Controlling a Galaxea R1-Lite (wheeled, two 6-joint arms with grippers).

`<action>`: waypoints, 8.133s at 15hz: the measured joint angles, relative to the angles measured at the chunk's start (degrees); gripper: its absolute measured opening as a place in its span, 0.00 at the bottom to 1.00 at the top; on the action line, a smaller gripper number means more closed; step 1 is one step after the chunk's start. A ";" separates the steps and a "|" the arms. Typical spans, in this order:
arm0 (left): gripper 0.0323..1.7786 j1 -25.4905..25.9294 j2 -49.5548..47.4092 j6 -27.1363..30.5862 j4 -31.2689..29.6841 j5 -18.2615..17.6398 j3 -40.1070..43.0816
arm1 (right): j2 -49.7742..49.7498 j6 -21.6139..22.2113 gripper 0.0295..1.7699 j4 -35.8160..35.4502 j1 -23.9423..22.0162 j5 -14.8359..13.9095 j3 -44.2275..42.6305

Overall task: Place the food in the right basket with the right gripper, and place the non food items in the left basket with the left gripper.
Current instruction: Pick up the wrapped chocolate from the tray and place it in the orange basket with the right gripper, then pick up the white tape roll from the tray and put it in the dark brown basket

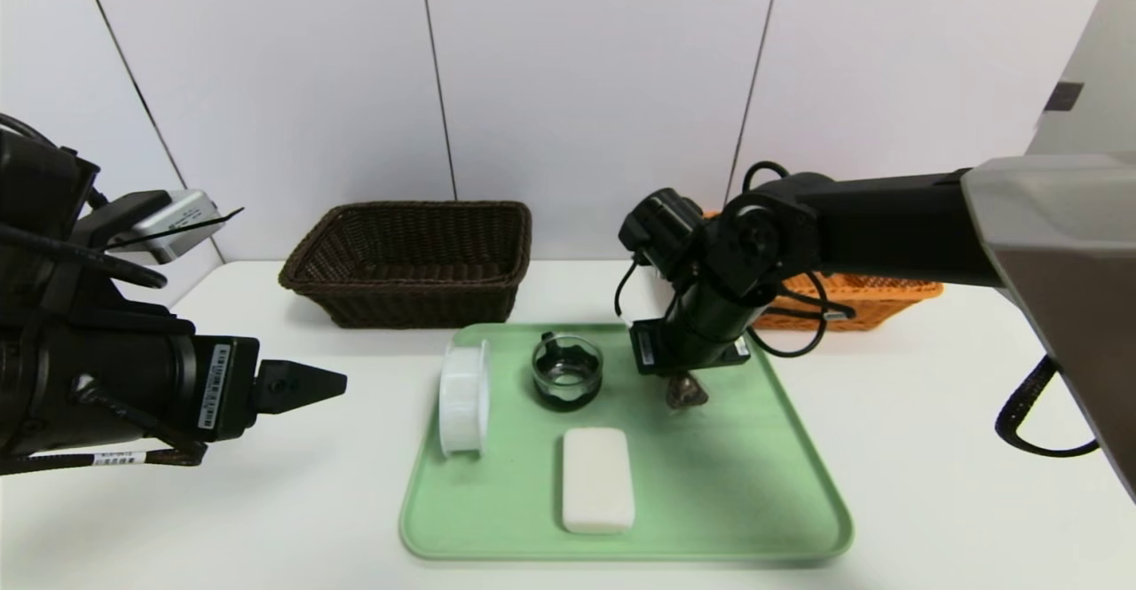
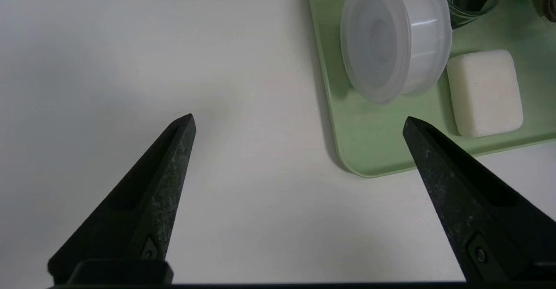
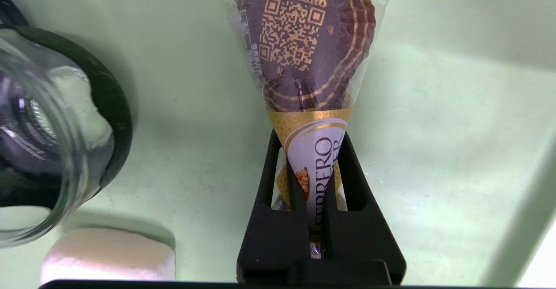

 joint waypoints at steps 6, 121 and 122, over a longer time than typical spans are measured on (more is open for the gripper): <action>0.95 0.00 -0.51 -0.13 0.05 0.00 0.30 | -7.18 -0.16 0.06 -0.57 1.84 1.55 -0.22; 0.32 1.21 30.40 -6.78 19.47 6.28 -54.16 | -50.40 -15.69 0.96 -19.40 -14.99 -4.01 45.67; 0.32 2.69 31.93 -5.60 17.03 6.14 -54.25 | -50.31 -15.69 0.96 -19.40 -14.99 -4.01 45.70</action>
